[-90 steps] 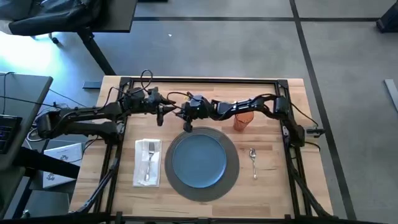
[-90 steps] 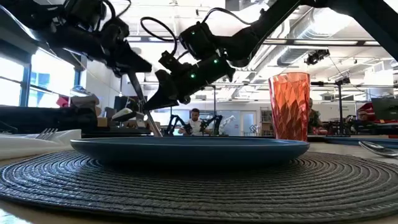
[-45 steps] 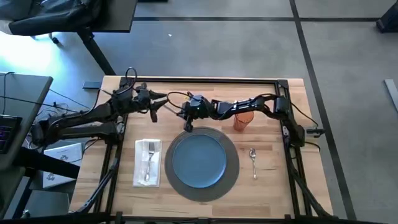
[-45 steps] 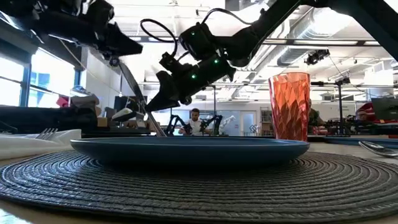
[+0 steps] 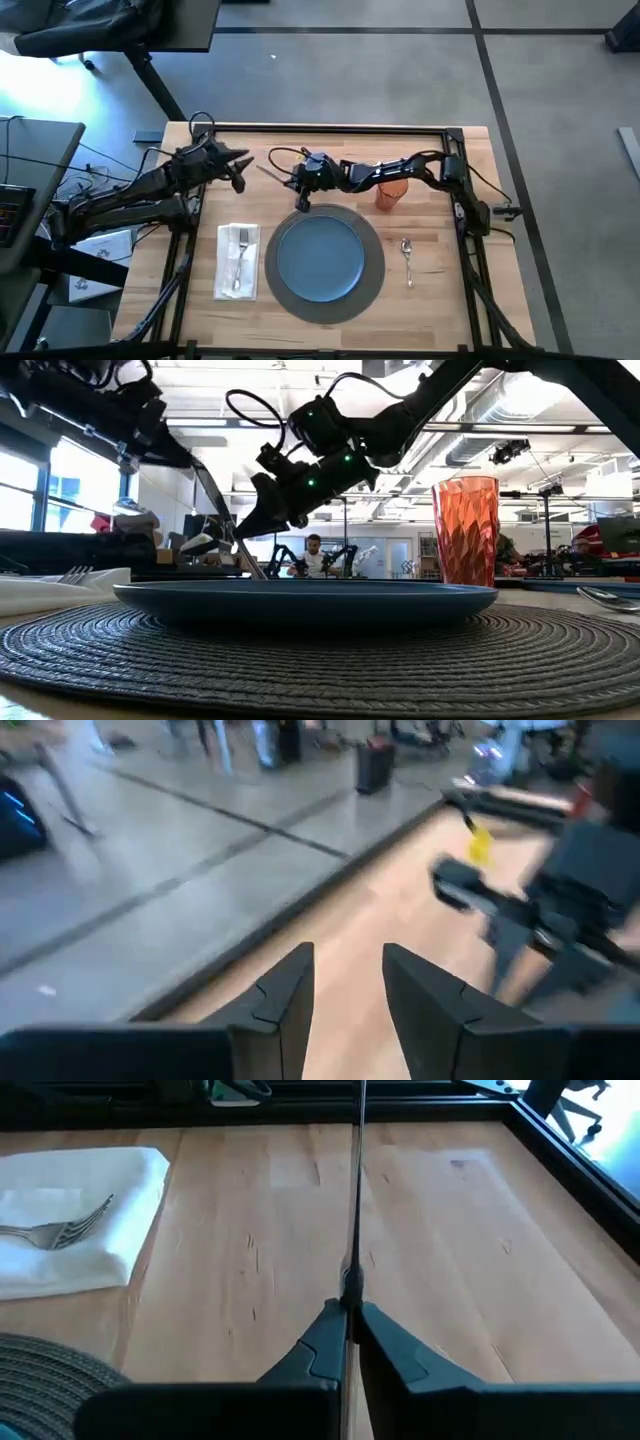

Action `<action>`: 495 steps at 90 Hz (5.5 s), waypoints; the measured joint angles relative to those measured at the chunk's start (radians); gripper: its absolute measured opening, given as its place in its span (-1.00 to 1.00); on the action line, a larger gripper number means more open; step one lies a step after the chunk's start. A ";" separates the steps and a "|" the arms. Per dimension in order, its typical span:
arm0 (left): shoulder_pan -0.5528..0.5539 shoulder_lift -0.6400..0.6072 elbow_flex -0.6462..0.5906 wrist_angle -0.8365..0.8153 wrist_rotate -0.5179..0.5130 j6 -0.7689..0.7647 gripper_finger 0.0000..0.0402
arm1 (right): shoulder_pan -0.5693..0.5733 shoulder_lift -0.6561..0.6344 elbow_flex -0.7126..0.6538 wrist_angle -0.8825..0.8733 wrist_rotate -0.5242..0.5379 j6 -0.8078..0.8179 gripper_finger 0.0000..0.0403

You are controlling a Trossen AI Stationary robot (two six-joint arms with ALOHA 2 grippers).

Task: Set table place
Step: Put the silver table knife to the right of the gray table mat

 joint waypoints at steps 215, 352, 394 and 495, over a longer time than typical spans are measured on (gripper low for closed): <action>-0.003 0.514 -0.191 0.867 0.499 0.068 -1.00 | -0.053 -0.105 0.000 -0.228 -0.170 -0.023 -0.16; -0.056 0.512 -0.191 0.986 0.768 0.081 -1.00 | 0.030 -0.100 0.000 -0.049 -0.396 -0.051 -0.90; -0.056 0.511 -0.190 0.935 0.623 0.074 -0.86 | 0.046 -0.149 0.000 -0.234 -0.184 0.035 -0.98; -0.164 0.468 -0.190 0.700 0.563 0.101 -0.29 | 0.625 -0.383 0.000 -1.183 0.107 1.461 -1.00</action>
